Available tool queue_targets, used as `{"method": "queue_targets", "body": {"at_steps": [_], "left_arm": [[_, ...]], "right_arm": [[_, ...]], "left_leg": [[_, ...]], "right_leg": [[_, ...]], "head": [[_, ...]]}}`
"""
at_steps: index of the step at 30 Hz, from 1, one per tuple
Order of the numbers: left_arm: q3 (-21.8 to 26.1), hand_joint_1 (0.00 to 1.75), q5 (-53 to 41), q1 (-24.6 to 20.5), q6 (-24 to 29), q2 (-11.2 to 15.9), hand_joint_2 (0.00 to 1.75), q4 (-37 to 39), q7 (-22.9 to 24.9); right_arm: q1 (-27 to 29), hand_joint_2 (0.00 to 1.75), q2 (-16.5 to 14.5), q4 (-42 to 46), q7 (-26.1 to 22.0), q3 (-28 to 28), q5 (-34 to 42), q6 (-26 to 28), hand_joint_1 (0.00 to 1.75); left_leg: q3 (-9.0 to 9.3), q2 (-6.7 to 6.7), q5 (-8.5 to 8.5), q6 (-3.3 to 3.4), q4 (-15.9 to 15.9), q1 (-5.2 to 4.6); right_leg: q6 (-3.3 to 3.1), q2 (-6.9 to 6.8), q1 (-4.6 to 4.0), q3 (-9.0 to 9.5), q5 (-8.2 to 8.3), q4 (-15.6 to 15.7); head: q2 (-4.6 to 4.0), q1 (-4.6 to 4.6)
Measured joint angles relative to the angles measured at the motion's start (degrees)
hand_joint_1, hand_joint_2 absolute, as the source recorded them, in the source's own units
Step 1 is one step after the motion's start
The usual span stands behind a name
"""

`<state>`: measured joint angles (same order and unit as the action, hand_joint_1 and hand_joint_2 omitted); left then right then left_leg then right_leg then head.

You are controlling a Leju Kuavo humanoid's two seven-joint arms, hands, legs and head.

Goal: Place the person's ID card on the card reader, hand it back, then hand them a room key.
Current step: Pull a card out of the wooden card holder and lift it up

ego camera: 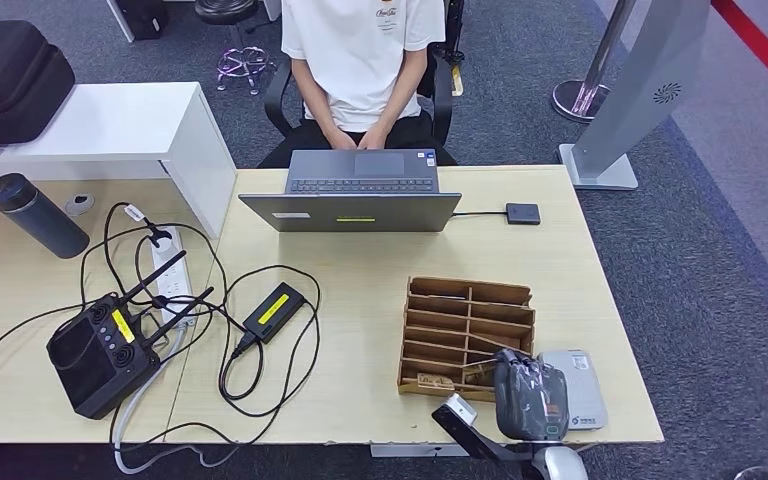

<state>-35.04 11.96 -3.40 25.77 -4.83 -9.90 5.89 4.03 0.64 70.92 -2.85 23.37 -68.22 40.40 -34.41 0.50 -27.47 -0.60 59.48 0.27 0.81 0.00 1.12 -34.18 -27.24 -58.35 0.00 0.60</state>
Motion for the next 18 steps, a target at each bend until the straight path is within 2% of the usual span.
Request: {"method": "queue_targets", "body": {"at_steps": [18], "left_arm": [[-0.12, 0.00, 0.23, 0.01, 0.00, 0.11, 1.75, 0.00, 0.00]], "right_arm": [[0.10, 1.75, -0.01, 4.16, -1.57, -0.13, 0.62, -0.03, 1.75]], "left_leg": [[-0.02, -0.01, 0.00, 0.00, 0.00, 0.00]], "right_leg": [[-0.01, 0.01, 0.00, -0.02, -0.02, 0.00]], "head": [[0.00, 0.01]]}}
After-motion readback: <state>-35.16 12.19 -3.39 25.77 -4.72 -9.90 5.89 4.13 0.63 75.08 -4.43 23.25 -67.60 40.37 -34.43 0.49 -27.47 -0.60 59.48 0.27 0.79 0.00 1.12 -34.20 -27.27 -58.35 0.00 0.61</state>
